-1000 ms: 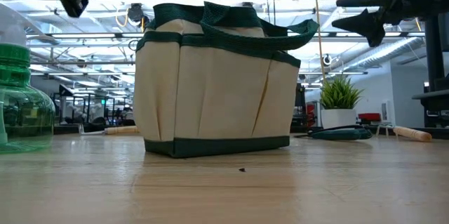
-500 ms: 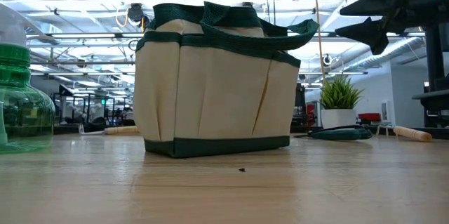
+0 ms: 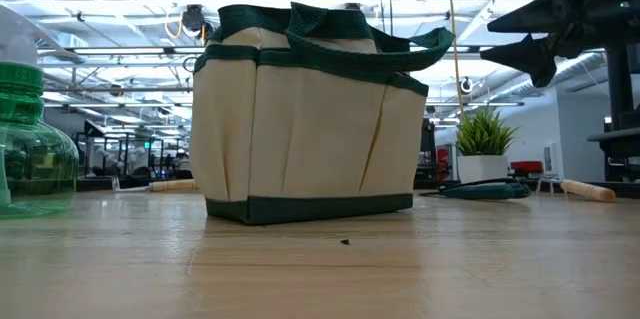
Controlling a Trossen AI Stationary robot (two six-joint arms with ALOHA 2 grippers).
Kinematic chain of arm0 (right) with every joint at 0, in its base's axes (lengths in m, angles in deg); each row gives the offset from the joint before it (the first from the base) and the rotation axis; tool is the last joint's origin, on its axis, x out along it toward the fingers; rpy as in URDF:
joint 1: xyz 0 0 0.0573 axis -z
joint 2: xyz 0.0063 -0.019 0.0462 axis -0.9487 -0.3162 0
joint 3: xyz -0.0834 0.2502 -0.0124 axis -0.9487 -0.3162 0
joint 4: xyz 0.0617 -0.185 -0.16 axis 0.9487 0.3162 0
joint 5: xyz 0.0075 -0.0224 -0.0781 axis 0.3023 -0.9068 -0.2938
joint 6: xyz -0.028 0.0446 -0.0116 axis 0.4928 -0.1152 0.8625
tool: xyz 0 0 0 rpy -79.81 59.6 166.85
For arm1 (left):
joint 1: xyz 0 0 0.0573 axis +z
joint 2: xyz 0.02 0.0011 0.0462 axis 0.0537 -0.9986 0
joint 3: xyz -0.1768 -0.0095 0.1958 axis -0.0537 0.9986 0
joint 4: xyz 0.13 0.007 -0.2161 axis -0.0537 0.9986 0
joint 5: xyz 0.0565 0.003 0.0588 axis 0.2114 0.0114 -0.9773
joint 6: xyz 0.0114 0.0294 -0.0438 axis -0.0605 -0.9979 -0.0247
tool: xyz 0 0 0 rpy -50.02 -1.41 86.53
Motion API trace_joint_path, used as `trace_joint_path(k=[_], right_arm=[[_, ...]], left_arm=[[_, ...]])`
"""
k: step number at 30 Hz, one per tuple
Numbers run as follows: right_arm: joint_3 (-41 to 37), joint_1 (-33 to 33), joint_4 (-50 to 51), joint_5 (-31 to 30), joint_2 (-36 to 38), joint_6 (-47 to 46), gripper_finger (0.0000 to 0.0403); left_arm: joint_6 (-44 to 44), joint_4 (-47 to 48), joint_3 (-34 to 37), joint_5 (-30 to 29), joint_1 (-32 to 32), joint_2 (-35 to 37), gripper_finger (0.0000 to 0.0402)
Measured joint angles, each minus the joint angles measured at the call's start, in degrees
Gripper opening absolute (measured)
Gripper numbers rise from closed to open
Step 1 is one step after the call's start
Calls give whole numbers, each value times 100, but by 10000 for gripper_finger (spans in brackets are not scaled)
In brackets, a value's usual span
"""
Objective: Pick & Place Garden tools in Gardening bag
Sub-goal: Put the green spray bottle into the gardening bag
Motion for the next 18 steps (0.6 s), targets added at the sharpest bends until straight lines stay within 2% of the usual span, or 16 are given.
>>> trace_joint_path(k=[9, 13, 18], right_arm=[[-54, 0, 187, 0, 128, 0, 249], [-54, 0, 212, -37, 126, 2, 249], [-54, 0, 254, -33, 126, 44, 249]], left_arm=[[898, 377, 0, 583, -124, 8, 244], [900, 376, 0, 980, -219, 17, 244], [664, 364, 0, 1119, -346, 17, 244]])
